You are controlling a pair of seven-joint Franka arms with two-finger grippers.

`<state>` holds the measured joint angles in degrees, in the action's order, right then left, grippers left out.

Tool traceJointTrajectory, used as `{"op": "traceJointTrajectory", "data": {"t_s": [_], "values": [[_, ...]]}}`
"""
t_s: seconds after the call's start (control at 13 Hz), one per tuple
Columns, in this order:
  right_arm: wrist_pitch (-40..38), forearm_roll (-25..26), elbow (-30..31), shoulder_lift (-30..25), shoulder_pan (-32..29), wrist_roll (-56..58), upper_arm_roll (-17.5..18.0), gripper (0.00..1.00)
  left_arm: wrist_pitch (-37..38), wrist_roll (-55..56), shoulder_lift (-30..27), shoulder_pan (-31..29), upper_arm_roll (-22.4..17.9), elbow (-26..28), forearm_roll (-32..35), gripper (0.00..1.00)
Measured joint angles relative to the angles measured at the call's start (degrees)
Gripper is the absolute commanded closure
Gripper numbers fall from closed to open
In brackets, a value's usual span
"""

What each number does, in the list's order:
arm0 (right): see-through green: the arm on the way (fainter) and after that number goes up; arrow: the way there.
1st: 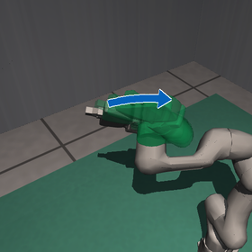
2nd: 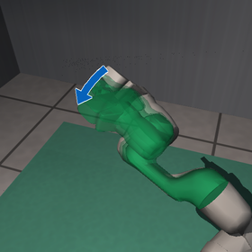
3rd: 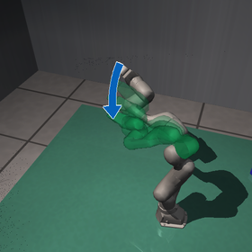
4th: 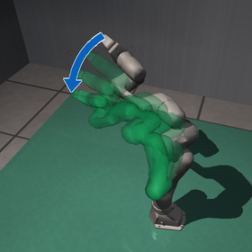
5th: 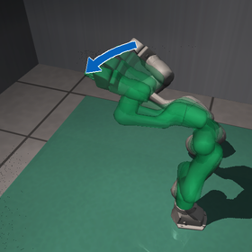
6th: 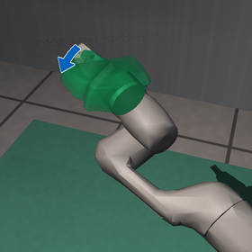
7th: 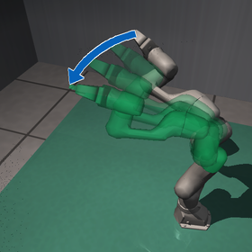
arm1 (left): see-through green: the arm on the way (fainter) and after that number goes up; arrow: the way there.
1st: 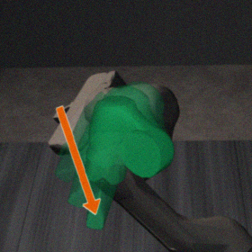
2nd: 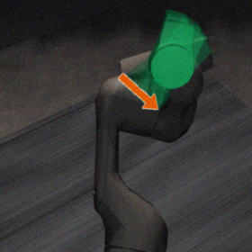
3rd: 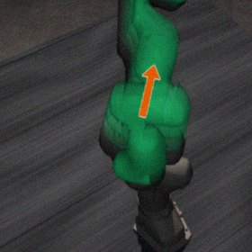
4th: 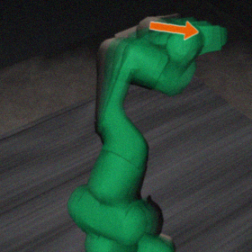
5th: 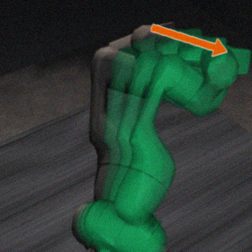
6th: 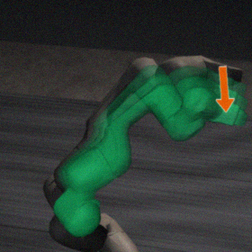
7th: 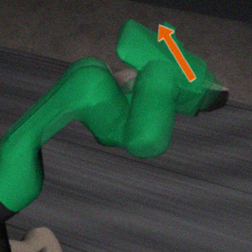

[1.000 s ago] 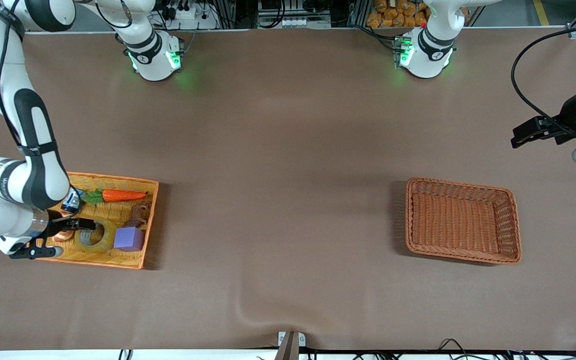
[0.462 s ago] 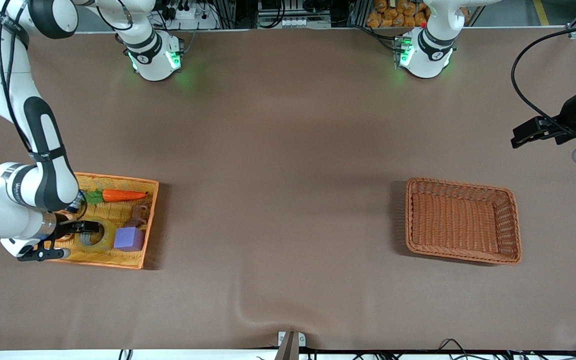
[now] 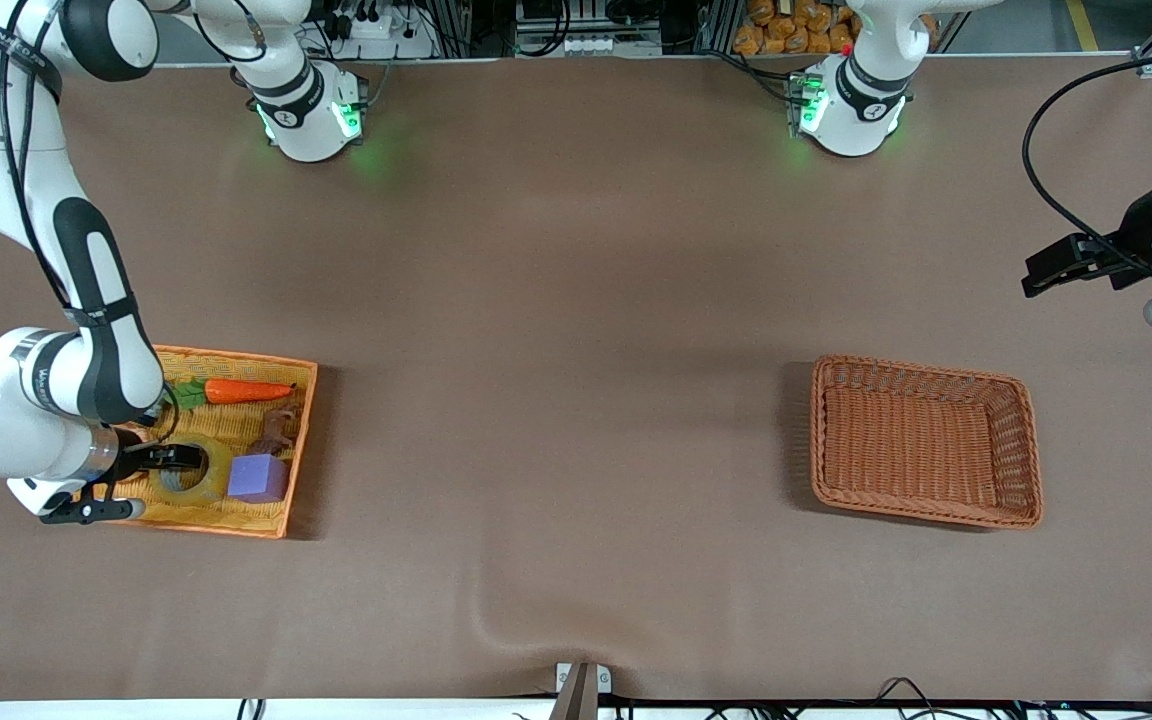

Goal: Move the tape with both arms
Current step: 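Close the right gripper on the rim of the tape roll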

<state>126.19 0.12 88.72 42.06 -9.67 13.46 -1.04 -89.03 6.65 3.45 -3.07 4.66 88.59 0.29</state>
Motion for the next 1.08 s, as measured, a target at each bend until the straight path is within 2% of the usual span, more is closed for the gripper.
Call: {"op": "traceJointTrajectory", "data": {"t_s": [0.08,0.85,0.92,1.08], "values": [[0.0,0.0,0.0,0.0,0.0,-0.3,0.0,1.0,0.0,0.0,0.1,0.0,0.0,0.0,0.0,0.0],[-0.4,0.3,-1.2,0.0,-0.1,-0.2,-0.2,1.0,0.0,0.0,0.6,0.0,0.0,0.0,0.0,0.0],[-2.0,0.5,-2.2,-0.1,-0.1,0.1,-0.3,1.0,0.0,0.0,0.6,0.0,0.0,0.0,0.0,0.0],[-11.2,1.1,-6.8,-0.4,-0.1,0.3,-0.2,1.0,0.0,0.0,0.6,0.0,0.0,0.0,0.0,0.0]]}}
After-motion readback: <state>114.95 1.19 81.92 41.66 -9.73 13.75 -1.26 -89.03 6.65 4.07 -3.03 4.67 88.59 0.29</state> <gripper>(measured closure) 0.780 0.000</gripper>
